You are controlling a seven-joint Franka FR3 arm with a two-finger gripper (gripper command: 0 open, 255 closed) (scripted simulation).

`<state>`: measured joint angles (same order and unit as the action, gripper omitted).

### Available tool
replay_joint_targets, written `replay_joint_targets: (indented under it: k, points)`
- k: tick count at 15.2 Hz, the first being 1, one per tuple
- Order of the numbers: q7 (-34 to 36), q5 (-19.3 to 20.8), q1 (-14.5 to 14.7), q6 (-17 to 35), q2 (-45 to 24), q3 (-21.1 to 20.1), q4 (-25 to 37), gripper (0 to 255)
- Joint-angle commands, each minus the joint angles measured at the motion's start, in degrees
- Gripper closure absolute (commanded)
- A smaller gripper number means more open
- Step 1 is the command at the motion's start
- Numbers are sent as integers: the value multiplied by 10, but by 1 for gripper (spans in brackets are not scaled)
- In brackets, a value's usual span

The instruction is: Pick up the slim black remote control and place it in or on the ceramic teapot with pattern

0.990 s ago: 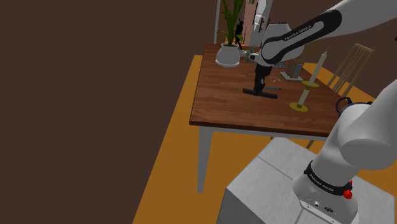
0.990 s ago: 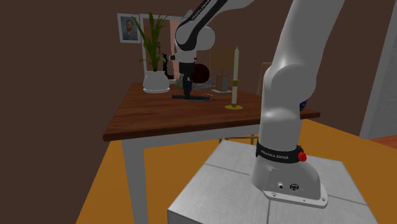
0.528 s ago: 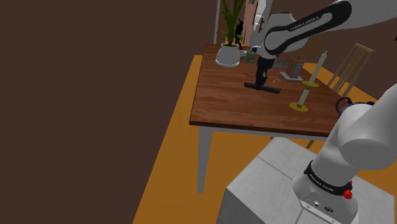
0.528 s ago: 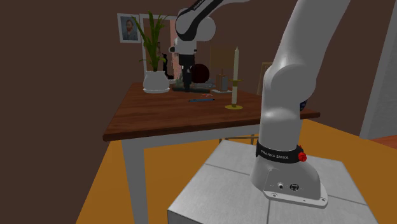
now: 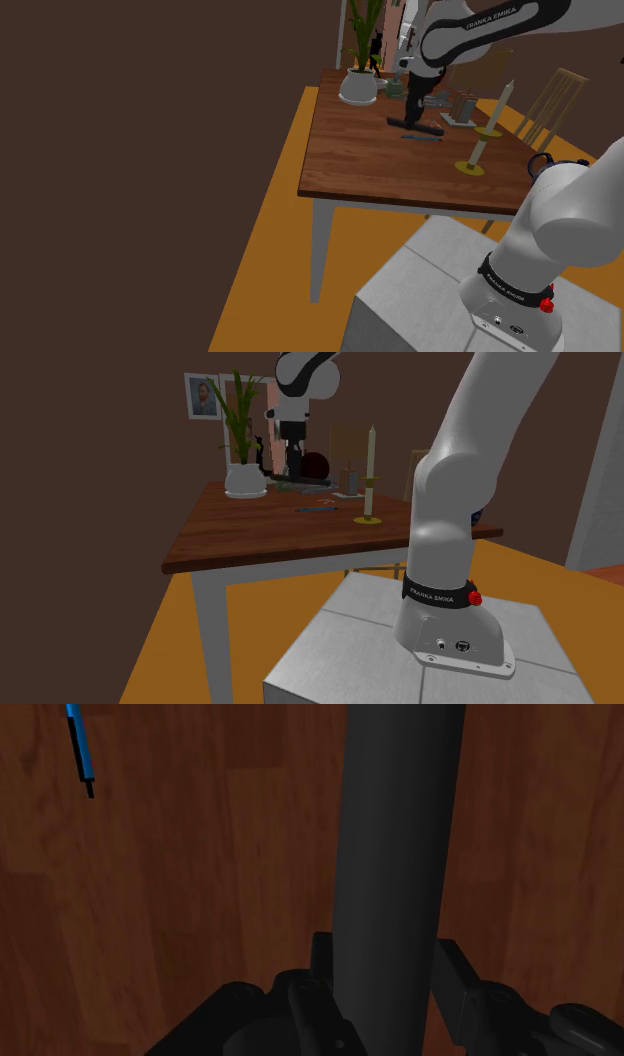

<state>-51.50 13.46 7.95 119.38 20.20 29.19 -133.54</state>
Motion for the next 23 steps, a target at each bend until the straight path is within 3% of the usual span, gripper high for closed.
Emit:
replay_joint_targets:
  k: [1, 14, 23]
  points:
    - [0, -1, 0, -16, 4, -3, 12, 255]
    - [-3, -6, 3, -112, 21, -18, 92, 255]
    - [-55, 66, -69, -150, 178, 4, -13, 255]
